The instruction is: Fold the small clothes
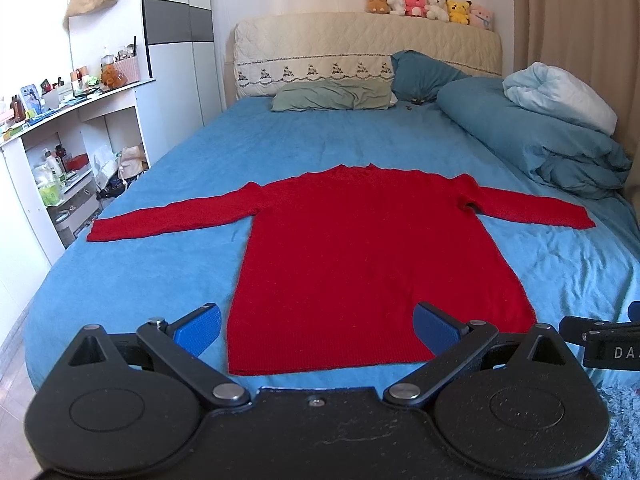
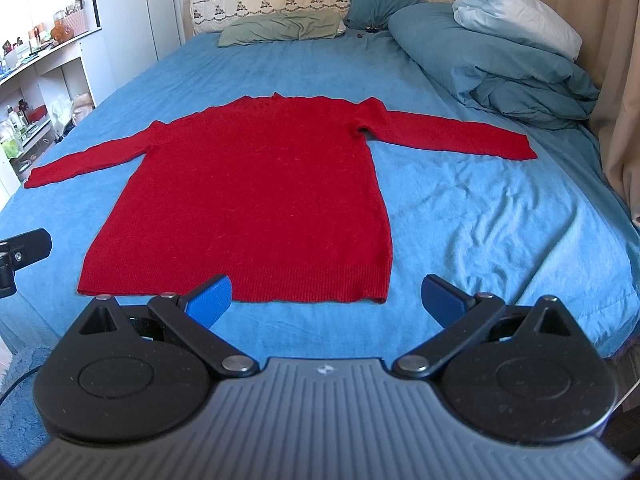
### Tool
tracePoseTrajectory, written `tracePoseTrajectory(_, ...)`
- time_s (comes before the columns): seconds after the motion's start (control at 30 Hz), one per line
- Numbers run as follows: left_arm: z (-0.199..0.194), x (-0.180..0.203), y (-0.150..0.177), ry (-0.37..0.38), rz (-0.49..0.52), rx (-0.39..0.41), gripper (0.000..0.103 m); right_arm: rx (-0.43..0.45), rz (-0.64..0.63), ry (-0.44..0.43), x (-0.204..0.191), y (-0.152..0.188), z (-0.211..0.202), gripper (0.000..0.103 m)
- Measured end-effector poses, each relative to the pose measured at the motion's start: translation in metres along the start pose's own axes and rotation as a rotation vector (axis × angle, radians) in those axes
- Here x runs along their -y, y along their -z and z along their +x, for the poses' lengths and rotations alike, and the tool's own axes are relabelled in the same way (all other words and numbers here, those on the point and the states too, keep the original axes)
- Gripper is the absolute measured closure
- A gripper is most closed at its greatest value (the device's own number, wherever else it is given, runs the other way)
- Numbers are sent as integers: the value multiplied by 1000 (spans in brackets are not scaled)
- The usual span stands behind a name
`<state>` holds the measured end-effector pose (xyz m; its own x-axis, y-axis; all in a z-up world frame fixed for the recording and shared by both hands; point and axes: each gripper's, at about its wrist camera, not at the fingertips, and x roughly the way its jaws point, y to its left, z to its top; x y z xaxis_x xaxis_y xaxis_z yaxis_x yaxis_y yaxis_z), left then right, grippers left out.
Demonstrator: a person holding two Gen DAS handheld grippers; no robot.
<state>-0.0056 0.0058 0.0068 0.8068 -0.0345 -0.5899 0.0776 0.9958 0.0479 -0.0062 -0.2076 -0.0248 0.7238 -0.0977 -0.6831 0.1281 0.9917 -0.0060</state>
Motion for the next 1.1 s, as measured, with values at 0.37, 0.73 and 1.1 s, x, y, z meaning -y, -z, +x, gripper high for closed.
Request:
tracePoseTrajectory(0.37,-2,0,1,-2,-2,5,0,6,-4,-1,-8,-6,-13,0)
tracePoseTrajectory(0.73,-9,-1,1,-2,-11,24,0,24,-8,-5,-10,-3,-16,0)
tracePoseTrajectory(1.1,-28,10,-23,113,2,77,0,59,23,-32,-3,-20,-37,0)
